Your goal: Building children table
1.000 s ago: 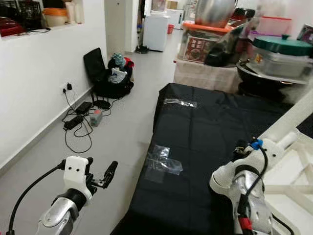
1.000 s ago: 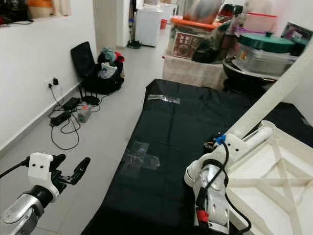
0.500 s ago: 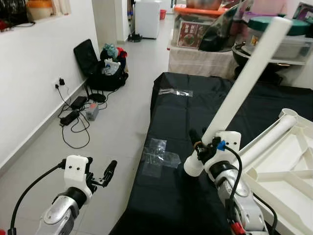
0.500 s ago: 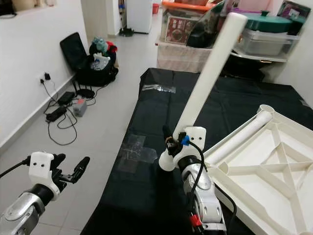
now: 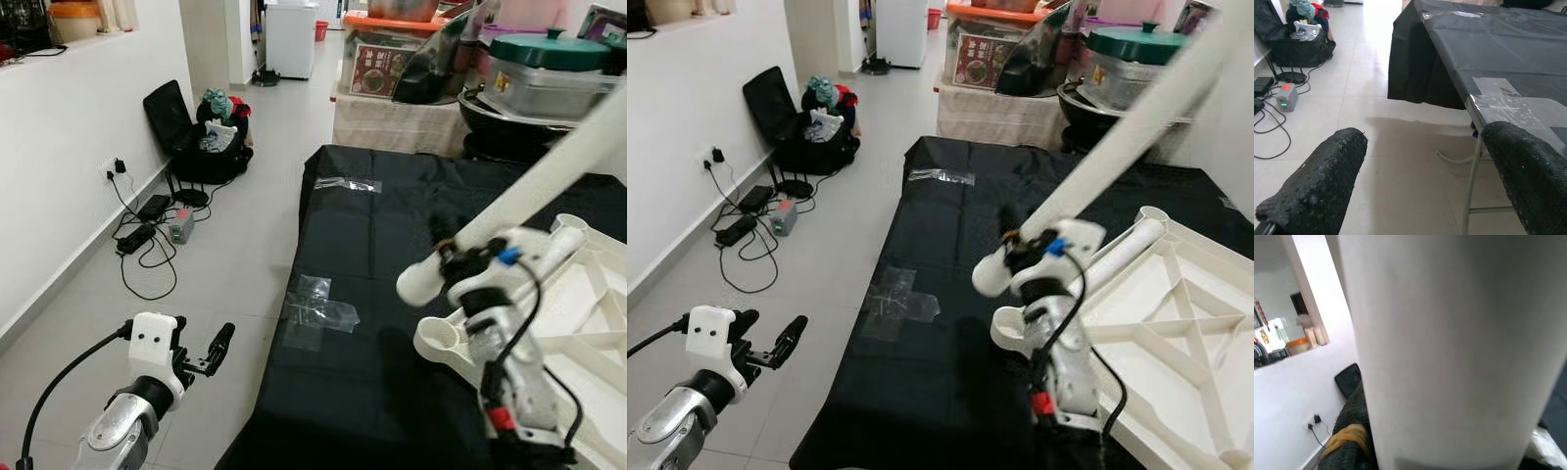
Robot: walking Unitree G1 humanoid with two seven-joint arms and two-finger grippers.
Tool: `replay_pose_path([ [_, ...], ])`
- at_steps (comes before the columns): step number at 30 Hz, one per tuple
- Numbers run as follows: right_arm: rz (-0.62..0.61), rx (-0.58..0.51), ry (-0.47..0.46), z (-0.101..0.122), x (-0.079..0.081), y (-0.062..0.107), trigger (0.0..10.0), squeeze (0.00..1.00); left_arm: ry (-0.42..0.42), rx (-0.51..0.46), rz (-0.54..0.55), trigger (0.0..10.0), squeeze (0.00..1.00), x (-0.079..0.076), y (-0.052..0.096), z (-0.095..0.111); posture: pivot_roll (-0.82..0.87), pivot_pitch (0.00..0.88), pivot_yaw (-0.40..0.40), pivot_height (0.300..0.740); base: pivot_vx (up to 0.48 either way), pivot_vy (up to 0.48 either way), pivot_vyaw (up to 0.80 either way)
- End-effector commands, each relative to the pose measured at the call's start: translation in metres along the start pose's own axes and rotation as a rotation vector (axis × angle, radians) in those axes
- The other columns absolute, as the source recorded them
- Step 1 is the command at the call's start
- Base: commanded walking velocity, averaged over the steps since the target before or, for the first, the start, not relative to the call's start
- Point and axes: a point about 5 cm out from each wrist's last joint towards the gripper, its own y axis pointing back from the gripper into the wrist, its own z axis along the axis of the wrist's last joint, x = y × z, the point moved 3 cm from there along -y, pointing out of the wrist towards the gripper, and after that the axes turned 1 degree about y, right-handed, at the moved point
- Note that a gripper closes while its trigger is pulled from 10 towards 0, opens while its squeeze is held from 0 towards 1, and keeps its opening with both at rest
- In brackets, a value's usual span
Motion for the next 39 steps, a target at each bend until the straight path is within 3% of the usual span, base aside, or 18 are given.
replay_pose_path([
  [1,0.004,-0.01,-0.009,0.004,0.0,-0.001,10.0,0.0,-0.017,0.004,-0.013,10.0,0.0,-0.002,-0.002,-0.001,0.13,0.0,-0.074,0.74,0.0,0.0,0.0],
  [7,-0.021,0.043,0.07,-0.005,-0.007,0.0,10.0,0.0,-0.016,0.005,-0.013,10.0,0.0,-0.002,-0.002,-0.002,0.13,0.0,-0.078,0.74,0.0,0.0,0.0],
  [8,-0.063,0.102,0.113,-0.015,-0.015,0.002,10.0,0.0,-0.016,0.006,-0.011,10.0,0.0,-0.002,-0.002,-0.002,0.13,0.0,-0.079,0.74,0.0,0.0,0.0],
  [15,-0.206,0.225,0.192,-0.036,-0.04,0.012,10.0,0.0,-0.014,0.009,-0.018,10.0,0.0,-0.004,-0.003,-0.004,0.12,0.0,-0.074,0.74,0.0,0.0,0.0],
  [26,-0.215,0.26,0.221,-0.045,-0.045,0.019,10.0,0.0,-0.015,0.009,-0.017,10.0,0.0,-0.004,-0.003,-0.004,0.13,0.0,-0.079,0.74,0.0,0.0,0.0],
  [39,-0.188,0.271,0.221,-0.053,-0.037,0.022,10.0,0.0,-0.016,0.008,-0.021,10.0,0.0,-0.005,-0.003,-0.005,0.13,0.0,-0.077,0.74,0.0,0.0,0.0],
])
